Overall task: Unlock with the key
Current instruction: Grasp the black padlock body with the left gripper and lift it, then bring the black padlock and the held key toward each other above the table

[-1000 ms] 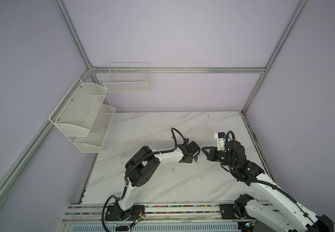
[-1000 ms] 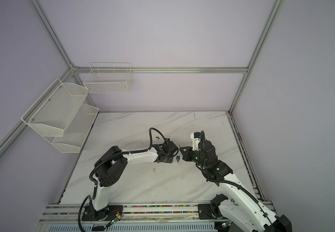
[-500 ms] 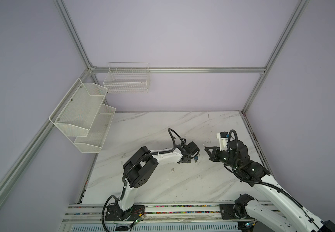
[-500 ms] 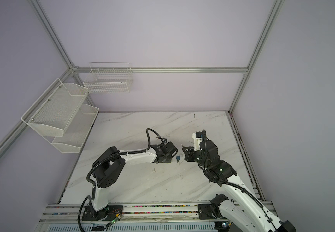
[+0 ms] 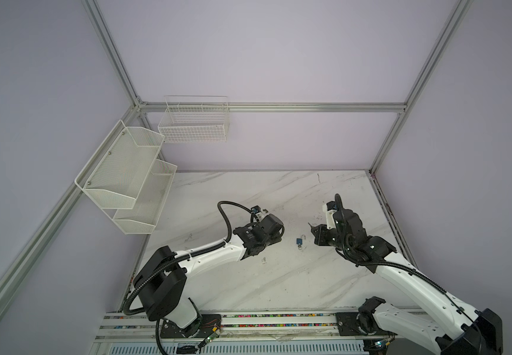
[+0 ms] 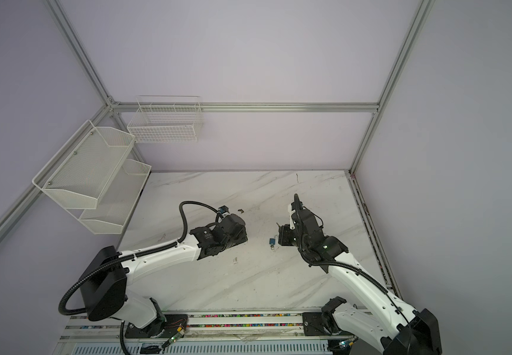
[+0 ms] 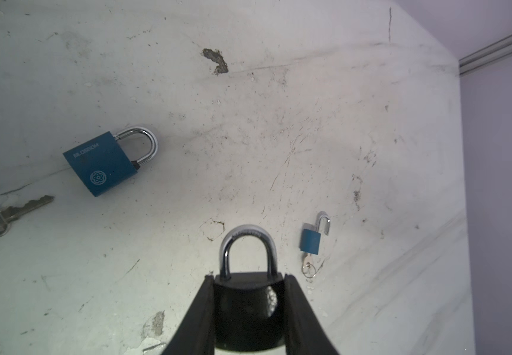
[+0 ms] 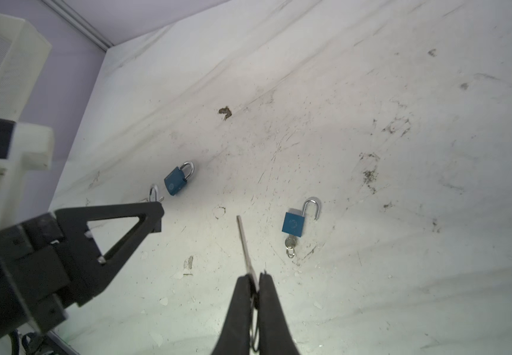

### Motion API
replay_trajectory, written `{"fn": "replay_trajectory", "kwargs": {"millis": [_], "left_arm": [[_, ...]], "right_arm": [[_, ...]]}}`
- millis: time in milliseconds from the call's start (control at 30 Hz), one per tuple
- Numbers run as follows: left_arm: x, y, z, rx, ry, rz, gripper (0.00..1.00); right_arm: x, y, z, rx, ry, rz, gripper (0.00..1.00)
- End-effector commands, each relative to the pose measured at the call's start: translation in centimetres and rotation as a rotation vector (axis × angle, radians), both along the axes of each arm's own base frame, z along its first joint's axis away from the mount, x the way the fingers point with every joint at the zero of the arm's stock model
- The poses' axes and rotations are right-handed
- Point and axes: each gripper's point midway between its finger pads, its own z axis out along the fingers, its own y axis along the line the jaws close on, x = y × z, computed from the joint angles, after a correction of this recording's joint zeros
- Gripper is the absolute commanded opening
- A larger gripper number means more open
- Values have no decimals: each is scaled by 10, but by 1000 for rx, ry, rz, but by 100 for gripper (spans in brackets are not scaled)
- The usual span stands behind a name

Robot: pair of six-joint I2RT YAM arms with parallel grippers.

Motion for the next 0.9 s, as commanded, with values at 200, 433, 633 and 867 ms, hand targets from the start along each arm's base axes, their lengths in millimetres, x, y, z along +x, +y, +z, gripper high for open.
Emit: {"fn": "replay_trajectory", "kwargs": {"millis": [200,433,633,867], "left_arm": [[-1,26,38,-343,-43,222,0],[-3,39,41,-402,-46,308,0],[-2,42,41,-385,-45,330,0],[-2,43,43,-386,-49,329,0]], "right_arm": [[-23,76,-15,75,-6,85,0],[-38,125,-9,212,-59,131,0],[-35,136,-4,229,-110,105,0],[-25,139,-6,204,-151,79,0]]}}
